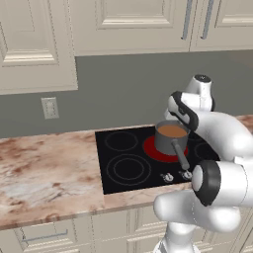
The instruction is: Pick up the sugar cube(s) and place them in the saucepan with hot chocolate.
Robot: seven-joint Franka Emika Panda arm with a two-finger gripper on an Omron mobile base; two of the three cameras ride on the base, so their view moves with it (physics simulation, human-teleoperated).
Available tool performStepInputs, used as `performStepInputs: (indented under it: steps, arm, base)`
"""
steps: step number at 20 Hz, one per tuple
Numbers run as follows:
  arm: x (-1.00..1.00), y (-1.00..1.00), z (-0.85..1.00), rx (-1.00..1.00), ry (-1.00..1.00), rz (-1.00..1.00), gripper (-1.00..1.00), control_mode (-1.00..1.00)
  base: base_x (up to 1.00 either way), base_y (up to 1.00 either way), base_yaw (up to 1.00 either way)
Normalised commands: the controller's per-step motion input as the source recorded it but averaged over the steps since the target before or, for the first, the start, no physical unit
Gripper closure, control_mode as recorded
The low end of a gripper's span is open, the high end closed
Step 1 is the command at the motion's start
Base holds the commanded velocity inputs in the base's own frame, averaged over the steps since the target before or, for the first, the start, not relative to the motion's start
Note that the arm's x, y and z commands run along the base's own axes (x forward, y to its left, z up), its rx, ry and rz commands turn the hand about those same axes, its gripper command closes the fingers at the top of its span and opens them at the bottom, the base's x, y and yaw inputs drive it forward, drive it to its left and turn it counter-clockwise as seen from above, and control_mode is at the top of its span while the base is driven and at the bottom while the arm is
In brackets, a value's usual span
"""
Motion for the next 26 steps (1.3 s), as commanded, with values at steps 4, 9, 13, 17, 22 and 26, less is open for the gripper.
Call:
performStepInputs:
  steps: [4, 9, 13, 17, 22, 26]
  arm:
    - [0.01, 0.0, -0.2, -0.01, 0.0, 0.0, 1.0, -1.0]
    - [0.05, 0.0, -0.17, -0.02, 0.0, 0.0, 1.0, -1.0]
    - [0.01, 0.0, -0.07, 0.0, 0.0, 0.0, 1.0, -1.0]
    - [0.13, 0.0, -0.06, 0.0, 0.0, 0.0, 1.0, -1.0]
    - [0.15, 0.0, -0.01, 0.0, 0.0, 0.0, 1.0, -1.0]
    - [0.14, 0.0, 0.0, 0.0, 0.0, 0.0, 1.0, -1.0]
  base:
    - [0.0, 0.0, 0.0]
    - [0.0, 0.0, 0.0]
    - [0.0, 0.0, 0.0]
    - [0.0, 0.0, 0.0]
    - [0.0, 0.0, 0.0]
    - [0.0, 0.0, 0.0]
